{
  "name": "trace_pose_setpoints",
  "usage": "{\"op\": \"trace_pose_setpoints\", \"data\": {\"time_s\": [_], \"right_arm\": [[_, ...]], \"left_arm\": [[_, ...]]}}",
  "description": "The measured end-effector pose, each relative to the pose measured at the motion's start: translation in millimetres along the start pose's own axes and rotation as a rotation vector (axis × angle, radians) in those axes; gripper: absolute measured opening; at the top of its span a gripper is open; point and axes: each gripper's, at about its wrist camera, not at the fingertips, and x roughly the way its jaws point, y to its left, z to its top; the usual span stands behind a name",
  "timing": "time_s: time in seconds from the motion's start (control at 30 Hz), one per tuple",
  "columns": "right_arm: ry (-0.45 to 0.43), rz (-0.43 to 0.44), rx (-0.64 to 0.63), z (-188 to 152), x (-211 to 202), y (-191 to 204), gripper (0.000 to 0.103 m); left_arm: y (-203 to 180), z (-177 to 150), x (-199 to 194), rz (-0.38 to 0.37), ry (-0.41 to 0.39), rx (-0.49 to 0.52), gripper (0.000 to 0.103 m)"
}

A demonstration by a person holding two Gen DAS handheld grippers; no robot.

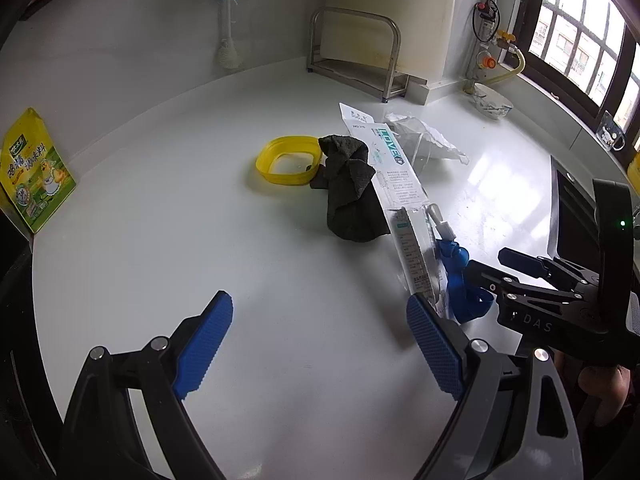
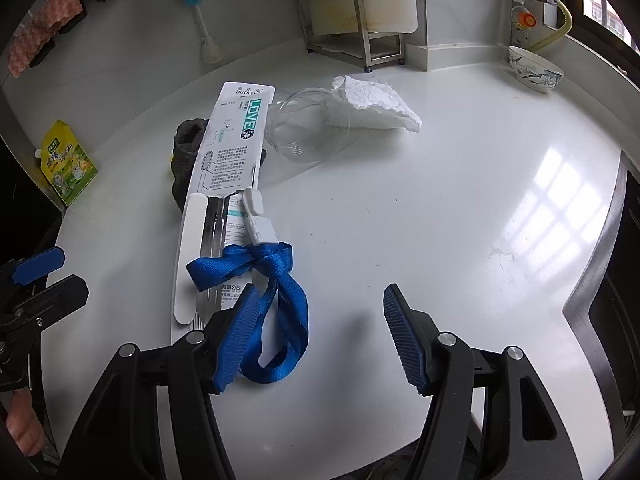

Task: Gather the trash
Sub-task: 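Move both tools back toward the countertop items, then grasp the blue lanyard with the right tool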

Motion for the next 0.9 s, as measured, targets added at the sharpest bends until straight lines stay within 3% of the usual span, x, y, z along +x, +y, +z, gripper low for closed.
{"op": "trace_pose_setpoints", "data": {"time_s": [0.43, 0.5, 0.67, 0.9], "right_arm": [[0.001, -0.012, -0.081, 13, 24, 9, 0.061], [-0.003, -0.006, -0.09, 14, 25, 12, 0.057], [-0.002, 0.011, -0.115, 17, 27, 18, 0.02], [-0.04, 0.025, -0.021, 14, 13, 2, 0.012]], "left_arm": [[0, 11, 15, -0.021, 0.018, 0.004, 0.087], [-1, 12, 16, -0.023, 0.021, 0.005, 0.087], [-3, 11, 17, -0.028, 0.025, 0.006, 0.087], [-13, 13, 20, -0.047, 0.026, 0.008, 0.087]]}}
